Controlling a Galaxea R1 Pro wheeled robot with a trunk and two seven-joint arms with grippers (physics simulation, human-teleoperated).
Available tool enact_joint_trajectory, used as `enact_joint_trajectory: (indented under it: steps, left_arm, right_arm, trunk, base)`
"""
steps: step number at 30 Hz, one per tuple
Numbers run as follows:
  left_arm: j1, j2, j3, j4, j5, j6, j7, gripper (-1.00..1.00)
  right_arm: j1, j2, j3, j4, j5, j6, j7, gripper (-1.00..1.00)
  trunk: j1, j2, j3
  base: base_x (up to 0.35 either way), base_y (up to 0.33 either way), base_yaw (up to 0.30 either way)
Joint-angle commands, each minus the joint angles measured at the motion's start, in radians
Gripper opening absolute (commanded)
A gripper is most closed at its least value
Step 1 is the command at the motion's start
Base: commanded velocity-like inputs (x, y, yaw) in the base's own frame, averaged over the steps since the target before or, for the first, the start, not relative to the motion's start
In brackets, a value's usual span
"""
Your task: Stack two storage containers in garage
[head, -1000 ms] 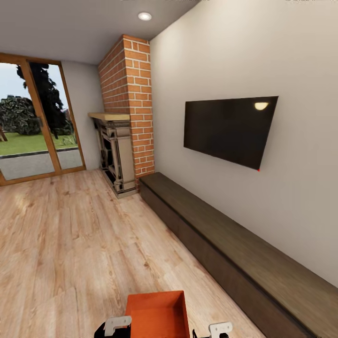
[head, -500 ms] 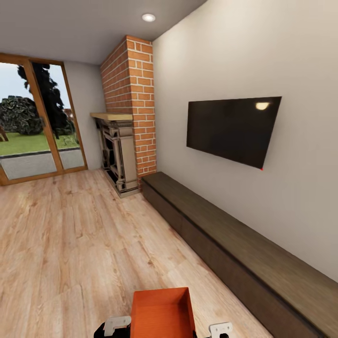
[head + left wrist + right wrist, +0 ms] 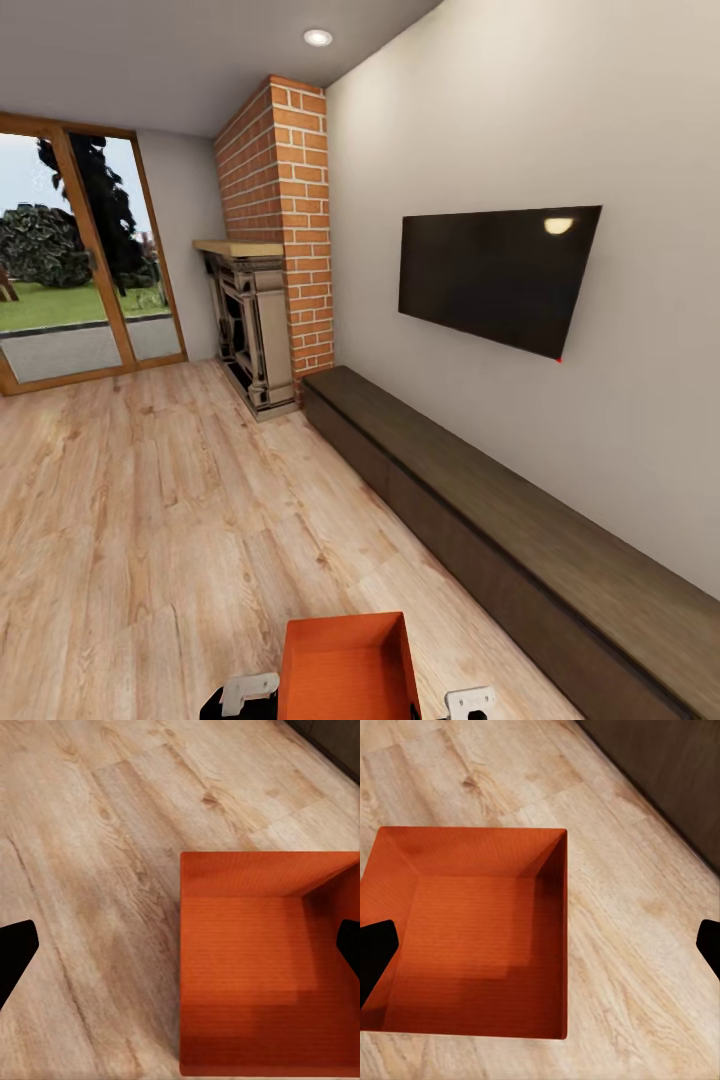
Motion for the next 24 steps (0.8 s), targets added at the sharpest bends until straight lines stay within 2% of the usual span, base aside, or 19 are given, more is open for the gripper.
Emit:
enact_joint_trajectory:
  steps: [1, 24]
  left_arm:
    - [-0.001, 0.001, -0.009, 0.001, 0.01, -0.004, 0.006, 1.0]
    - [-0.001, -0.001, -0.007, -0.002, 0.012, -0.004, 0.018, 1.0]
  right_arm:
    - [-0.001, 0.0, 0.005, 0.001, 0.004, -0.002, -0.007, 1.0]
    - [0.0, 0.0, 0.005, 0.001, 0.004, -0.002, -0.007, 1.0]
  trunk:
    - [0.0, -0.001, -0.001]
    - [0.0, -0.001, -0.001]
  base:
    - [0.0, 0.0, 0.0]
    - [0.0, 0.0, 0.0]
